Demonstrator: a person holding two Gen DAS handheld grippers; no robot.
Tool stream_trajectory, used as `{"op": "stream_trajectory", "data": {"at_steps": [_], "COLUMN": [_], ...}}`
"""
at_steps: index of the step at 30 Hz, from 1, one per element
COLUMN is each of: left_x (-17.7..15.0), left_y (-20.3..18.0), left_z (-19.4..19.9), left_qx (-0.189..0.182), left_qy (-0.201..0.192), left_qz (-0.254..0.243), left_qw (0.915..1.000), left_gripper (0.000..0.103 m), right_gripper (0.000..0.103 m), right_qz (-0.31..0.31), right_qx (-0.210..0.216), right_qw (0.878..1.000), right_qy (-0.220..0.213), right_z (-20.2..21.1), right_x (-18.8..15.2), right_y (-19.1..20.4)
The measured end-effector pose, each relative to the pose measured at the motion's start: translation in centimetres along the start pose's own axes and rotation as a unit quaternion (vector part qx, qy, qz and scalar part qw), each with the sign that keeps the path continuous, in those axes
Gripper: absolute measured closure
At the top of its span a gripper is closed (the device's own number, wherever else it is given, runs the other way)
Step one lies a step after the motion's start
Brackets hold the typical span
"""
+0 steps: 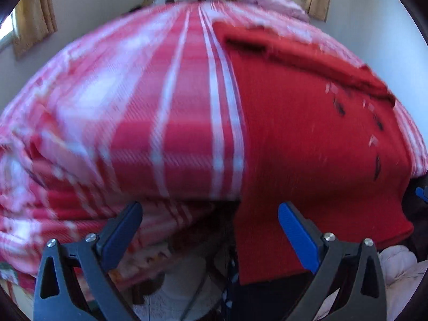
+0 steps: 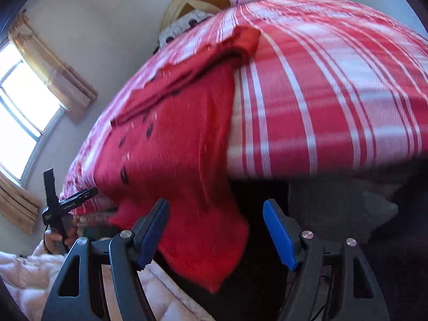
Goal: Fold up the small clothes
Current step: 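Grasp the folded sweater with both grippers and lift it off the bed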
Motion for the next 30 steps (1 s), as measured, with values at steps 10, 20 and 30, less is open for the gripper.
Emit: {"op": "stream_trajectory", "data": {"at_steps": [10,20,30], "left_x": [-2.8,-4.0,-3.9], "left_y": [-2.5,-2.0,-7.2], "left_z": [-3.8,-4.9,-2.5], "left_qx": [-0.041,-0.142,-0.167], "left_qy": [0.055,0.095,0.057], "left_qz": [-0.005,0.091,0.010], "left_qw": [0.9976,0.9810,0.9843], "left_gripper": [0.000,0.022,0.096], "right_gripper": [0.030,0.054,0.093], "right_qz": [0.021,0.042,0.068], "right_qx": [-0.032,-0.063,-0.036], "right_qw": [0.997,0.992,0.991], "right_qy": [0.067,0.102,0.114], "right_z": [-3.2,-4.5,-3.8], "right_x": [-2.9,-4.3,-4.2], "right_y": [0.7,1.1,2.4]}}
Point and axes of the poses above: each gripper's, at about its wrist camera, not at the fingertips, and z roughly against the way its jaws point, y to its left, x to its top, the point moved 4 cm from there along -z, roughly the way its jaws point, and after that the axes turned 7 degrees about y, right-handed, at the moved point
